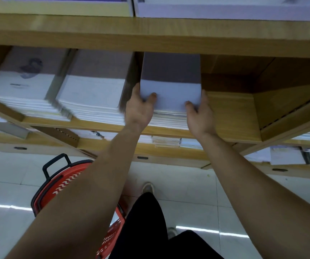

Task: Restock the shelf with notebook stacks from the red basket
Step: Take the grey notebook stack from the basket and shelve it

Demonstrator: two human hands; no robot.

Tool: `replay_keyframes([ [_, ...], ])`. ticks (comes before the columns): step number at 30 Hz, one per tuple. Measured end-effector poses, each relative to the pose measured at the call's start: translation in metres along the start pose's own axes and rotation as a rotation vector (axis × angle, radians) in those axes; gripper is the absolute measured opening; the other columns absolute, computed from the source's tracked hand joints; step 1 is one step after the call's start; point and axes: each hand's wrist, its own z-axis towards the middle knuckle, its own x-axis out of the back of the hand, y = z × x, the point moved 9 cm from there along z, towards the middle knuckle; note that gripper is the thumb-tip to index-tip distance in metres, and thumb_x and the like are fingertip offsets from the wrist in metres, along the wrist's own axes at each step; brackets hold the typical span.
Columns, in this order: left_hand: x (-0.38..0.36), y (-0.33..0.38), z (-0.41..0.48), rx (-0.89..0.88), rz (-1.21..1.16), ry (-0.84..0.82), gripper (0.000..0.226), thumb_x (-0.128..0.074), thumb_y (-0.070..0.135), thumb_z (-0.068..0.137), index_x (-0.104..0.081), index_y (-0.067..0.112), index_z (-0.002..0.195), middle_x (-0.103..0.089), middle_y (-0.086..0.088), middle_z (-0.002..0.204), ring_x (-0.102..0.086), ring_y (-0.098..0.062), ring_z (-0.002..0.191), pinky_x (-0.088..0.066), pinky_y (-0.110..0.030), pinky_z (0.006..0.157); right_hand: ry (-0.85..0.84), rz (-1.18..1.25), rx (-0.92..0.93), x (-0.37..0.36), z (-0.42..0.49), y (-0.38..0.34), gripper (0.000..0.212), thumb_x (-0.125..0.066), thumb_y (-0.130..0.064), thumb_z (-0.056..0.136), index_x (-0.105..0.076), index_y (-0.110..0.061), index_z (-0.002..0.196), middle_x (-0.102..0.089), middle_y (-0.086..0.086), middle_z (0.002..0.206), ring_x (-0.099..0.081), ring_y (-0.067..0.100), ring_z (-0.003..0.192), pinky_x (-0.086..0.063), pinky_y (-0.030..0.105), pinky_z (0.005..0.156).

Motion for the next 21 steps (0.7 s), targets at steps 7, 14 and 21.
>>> replay_keyframes([
  [7, -0.005, -0.001, 0.011, -0.010, -0.045, -0.040, 0.048, -0.064, 0.033, 0.096, -0.051, 0.025, 0.141, -0.063, 0.012, 0.112, -0.060, 0.000, 0.090, -0.050, -0.018, 0.084, 0.029, 0.043, -0.030, -0.006, 0.002, 0.006, 0.045, -0.049, -0.029, 0.103, -0.037, -0.023, 0.146, -0.060, -0.006, 0.123, -0.057, 0.007, 0.096, -0.040, 0.006, 0.065],
  [14, -0.008, -0.006, 0.017, -0.013, -0.018, -0.078, 0.046, -0.060, 0.032, 0.098, -0.048, 0.028, 0.142, -0.060, 0.019, 0.102, -0.058, -0.002, 0.091, -0.050, -0.026, 0.089, -0.006, -0.097, -0.024, -0.003, 0.009, 0.000, 0.041, -0.045, -0.029, 0.103, -0.038, -0.018, 0.142, -0.061, -0.003, 0.118, -0.059, 0.017, 0.093, -0.042, 0.023, 0.065],
  [21, -0.002, 0.004, 0.008, -0.002, 0.090, -0.125, 0.064, -0.061, 0.036, 0.097, -0.031, 0.022, 0.153, -0.060, 0.011, 0.117, -0.059, -0.015, 0.107, -0.046, -0.028, 0.095, -0.040, -0.320, -0.002, 0.003, -0.001, -0.012, 0.074, -0.044, -0.046, 0.103, -0.003, -0.026, 0.161, -0.045, 0.005, 0.146, -0.057, 0.028, 0.118, -0.054, 0.041, 0.089],
])
